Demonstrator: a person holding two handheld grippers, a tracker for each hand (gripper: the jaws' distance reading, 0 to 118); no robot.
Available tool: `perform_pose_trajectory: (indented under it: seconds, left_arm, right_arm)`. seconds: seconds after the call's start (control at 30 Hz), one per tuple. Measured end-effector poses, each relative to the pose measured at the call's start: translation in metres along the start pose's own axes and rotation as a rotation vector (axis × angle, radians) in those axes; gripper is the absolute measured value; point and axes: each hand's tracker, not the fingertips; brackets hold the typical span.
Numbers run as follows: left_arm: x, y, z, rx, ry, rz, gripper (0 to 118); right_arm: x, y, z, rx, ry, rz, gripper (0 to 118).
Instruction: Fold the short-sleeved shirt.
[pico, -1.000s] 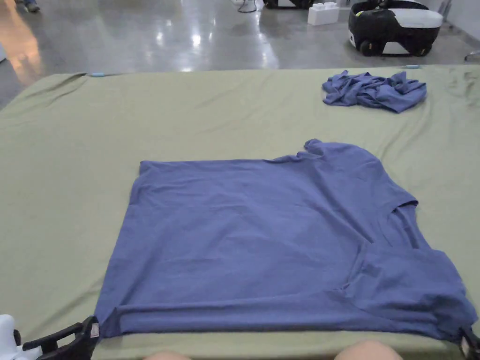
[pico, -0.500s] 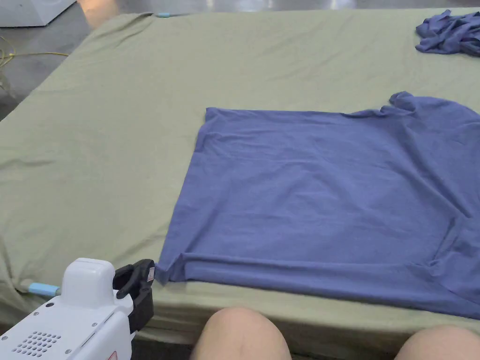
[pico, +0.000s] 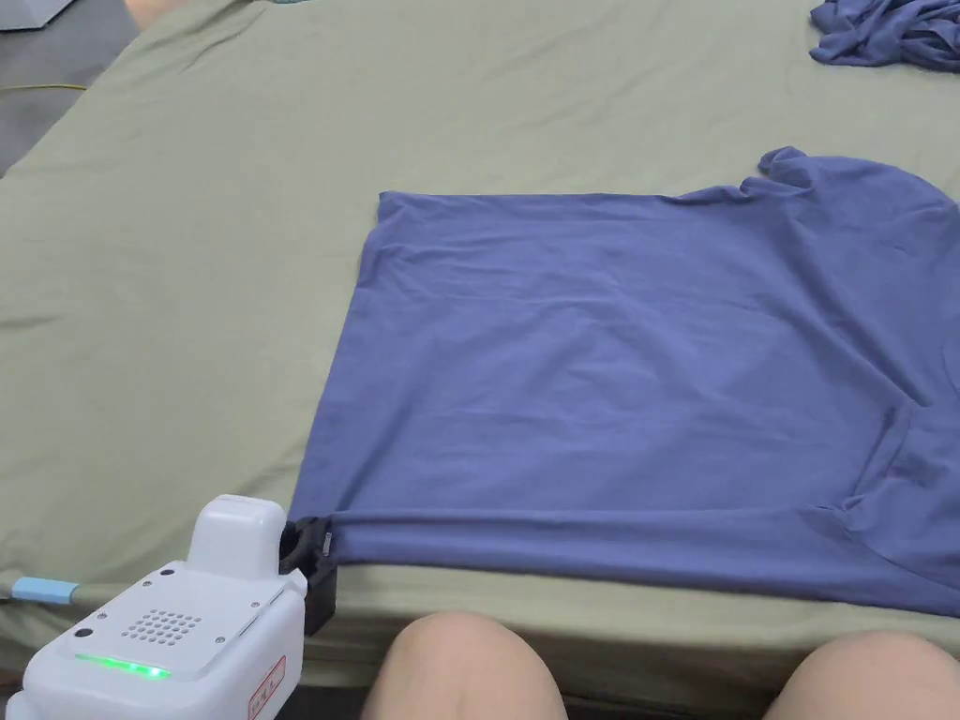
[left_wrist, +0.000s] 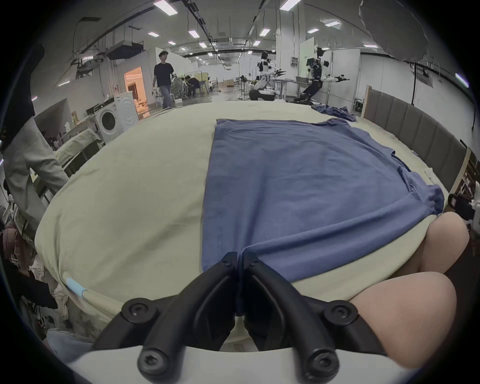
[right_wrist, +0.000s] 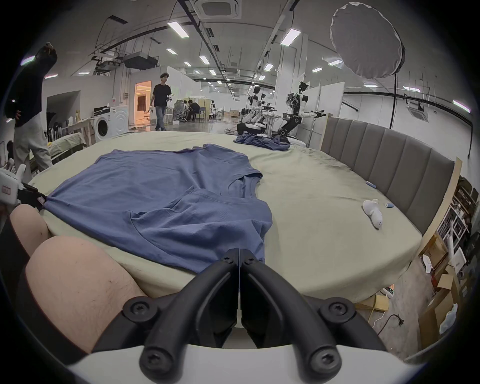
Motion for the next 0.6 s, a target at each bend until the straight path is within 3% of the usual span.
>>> perform_pose_trajectory:
  seconds: [0.23,0.27,0.3,0.33,0.37,0.5,0.53,0.57,0.6]
  left_arm:
    - [-0.001,0.004,0.018,0.026,0.005,-0.011,3]
    - [-0.002,0.003,0.016,0.030,0.006,-0.009,3]
    - [-0.001,0.004,0.016,0.029,0.005,-0.008,3]
    - [0.000,0.005,0.016,0.028,0.011,-0.016,3]
    - [0.000,0.005,0.016,0.027,0.012,-0.017,3]
    - [0.013,0.012,0.019,0.019,0.011,-0.011,3]
    - [0.014,0.012,0.019,0.017,0.011,-0.012,3]
    - [0.015,0.013,0.019,0.016,0.010,-0.014,3]
    - [0.017,0.014,0.020,0.016,0.011,-0.016,3]
  right_arm:
    - [0.001,0.005,-0.012,-0.012,0.033,0.027,6]
    - [0.004,0.007,-0.018,-0.046,0.045,0.036,21]
    - [0.002,0.009,-0.023,-0.086,0.055,0.046,63]
    - [0.003,0.009,-0.029,-0.113,0.049,0.047,98]
    - [0.005,0.010,-0.031,-0.107,0.057,0.045,112]
    - [0.006,0.011,-0.043,-0.135,0.068,0.052,106]
    - [0.007,0.011,-0.045,-0.139,0.071,0.051,95]
    - [0.006,0.012,-0.047,-0.137,0.076,0.048,76]
    - [0.005,0.011,-0.049,-0.133,0.071,0.047,40]
